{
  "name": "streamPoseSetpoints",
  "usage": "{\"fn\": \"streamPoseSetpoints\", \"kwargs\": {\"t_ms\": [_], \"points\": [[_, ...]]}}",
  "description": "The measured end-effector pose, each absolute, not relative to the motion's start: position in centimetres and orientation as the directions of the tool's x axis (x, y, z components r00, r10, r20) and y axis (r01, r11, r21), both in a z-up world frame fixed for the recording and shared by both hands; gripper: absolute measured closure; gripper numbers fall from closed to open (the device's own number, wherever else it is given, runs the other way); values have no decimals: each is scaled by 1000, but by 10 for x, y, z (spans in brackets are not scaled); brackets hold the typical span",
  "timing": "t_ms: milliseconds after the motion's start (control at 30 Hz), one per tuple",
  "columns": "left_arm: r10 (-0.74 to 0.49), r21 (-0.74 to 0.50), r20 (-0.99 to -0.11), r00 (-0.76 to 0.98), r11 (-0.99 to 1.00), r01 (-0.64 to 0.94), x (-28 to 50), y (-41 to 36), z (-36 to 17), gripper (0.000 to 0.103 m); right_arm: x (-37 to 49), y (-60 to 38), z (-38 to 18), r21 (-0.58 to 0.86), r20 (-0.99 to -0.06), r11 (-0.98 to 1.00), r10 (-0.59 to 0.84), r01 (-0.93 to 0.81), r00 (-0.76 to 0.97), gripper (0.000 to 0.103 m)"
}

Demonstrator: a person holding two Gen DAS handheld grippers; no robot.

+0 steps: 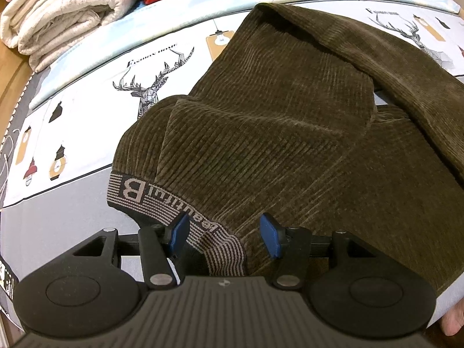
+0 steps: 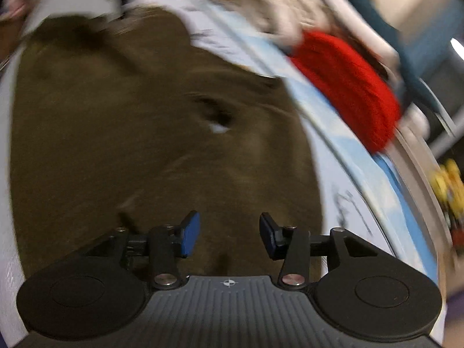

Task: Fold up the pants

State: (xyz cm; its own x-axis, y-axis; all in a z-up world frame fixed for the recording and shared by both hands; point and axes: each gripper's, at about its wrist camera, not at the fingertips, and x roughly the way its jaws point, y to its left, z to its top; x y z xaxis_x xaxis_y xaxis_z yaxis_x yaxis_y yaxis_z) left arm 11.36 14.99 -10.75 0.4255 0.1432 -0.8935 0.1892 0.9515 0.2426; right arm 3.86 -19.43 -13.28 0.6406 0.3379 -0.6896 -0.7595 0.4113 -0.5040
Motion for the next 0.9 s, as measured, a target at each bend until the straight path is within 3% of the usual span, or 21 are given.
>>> {"fn": "streamPoseSetpoints", "kwargs": {"t_ms": [233, 400, 500, 533, 567, 733, 767, 833, 900], "points": [[149, 248, -893, 424, 950, 190, 129, 138, -112, 44, 43, -162, -150, -558, -719, 241, 336, -794, 608, 56], [103, 224, -879, 466, 951, 213, 144, 115, -109, 44, 56, -171, -131, -392, -812, 241, 363, -888, 457, 61], [41, 196, -858, 512, 948, 252, 153, 96, -107, 44, 51, -181, -112, -239, -856, 237, 407, -942, 319, 60], [15, 182, -850, 527, 947, 266, 157, 88, -107, 44, 47, -184, -109, -215, -856, 228, 423, -949, 296, 54], [-23, 156, -841, 540, 947, 282, 161, 80, -106, 44, 43, -188, -111, -213, -859, 219, 423, -952, 289, 48], [-168, 41, -812, 559, 939, 341, 184, 33, -116, 55, 27, -192, -133, -282, -875, 156, 364, -947, 320, 51], [-187, 32, -809, 557, 932, 360, 189, 21, -121, 55, 27, -193, -129, -272, -873, 173, 369, -947, 318, 69], [-201, 40, -812, 548, 917, 396, 199, 0, -133, 55, 35, -200, -119, -270, -862, 208, 383, -940, 332, 95], [-172, 76, -825, 539, 910, 408, 210, -16, -149, 55, 47, -209, -107, -235, -833, 280, 437, -931, 341, 98]]}}
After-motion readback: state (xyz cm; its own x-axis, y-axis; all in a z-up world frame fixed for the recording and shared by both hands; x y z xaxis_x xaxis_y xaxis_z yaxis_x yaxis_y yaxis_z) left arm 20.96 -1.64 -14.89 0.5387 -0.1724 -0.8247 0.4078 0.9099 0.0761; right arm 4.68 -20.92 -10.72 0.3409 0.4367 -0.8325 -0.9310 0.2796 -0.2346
